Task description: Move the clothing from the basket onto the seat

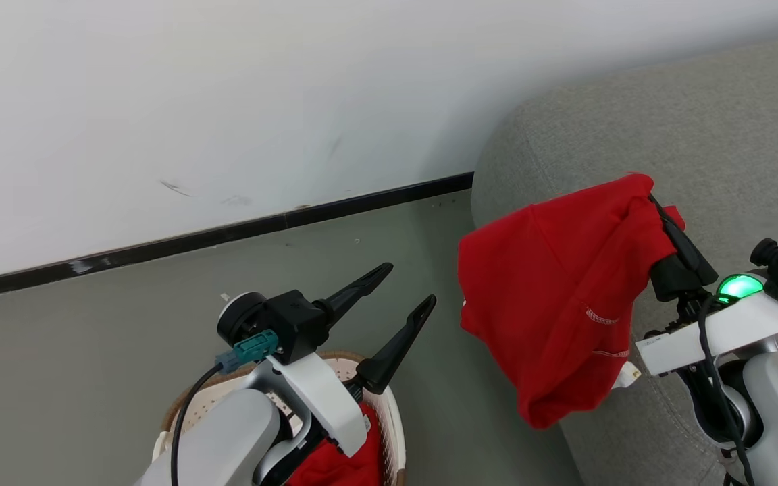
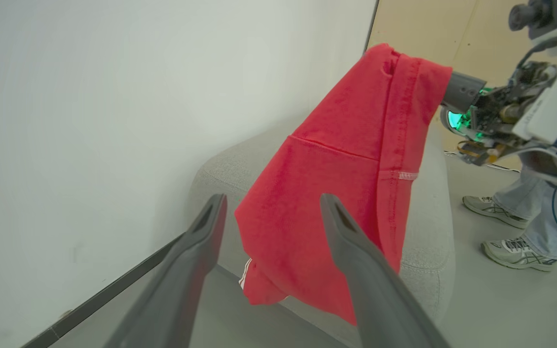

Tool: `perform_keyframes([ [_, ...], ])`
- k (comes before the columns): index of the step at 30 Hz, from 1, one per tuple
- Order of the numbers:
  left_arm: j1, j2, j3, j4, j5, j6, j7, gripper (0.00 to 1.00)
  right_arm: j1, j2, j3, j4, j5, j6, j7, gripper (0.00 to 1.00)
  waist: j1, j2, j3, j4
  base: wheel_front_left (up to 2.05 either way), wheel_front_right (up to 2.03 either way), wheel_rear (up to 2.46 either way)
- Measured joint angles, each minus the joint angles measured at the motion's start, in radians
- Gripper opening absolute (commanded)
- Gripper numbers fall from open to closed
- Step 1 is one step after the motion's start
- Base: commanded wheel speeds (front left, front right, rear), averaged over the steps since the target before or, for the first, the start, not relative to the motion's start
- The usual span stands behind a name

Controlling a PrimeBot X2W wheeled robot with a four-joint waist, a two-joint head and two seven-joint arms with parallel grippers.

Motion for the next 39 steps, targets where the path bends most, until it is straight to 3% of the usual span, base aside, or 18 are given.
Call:
perform_keyframes([
  [16,0.0,0.045,0.0,-0.018,0.0,-0.004,-0.01,1.0,0.046,0.025,-0.026,-0.051,-0.01,0.0,0.0,0.0,0.0,0.0,0.022,-0.109,0.0,0.0,0.0],
  [39,0.021,0.06,-0.007,-0.038,0.001,-0.004,-0.019,1.0,0.046,0.03,-0.008,-0.068,-0.019,0.0,0.0,0.0,0.0,0.0,0.027,-0.203,0.0,0.0,0.0],
])
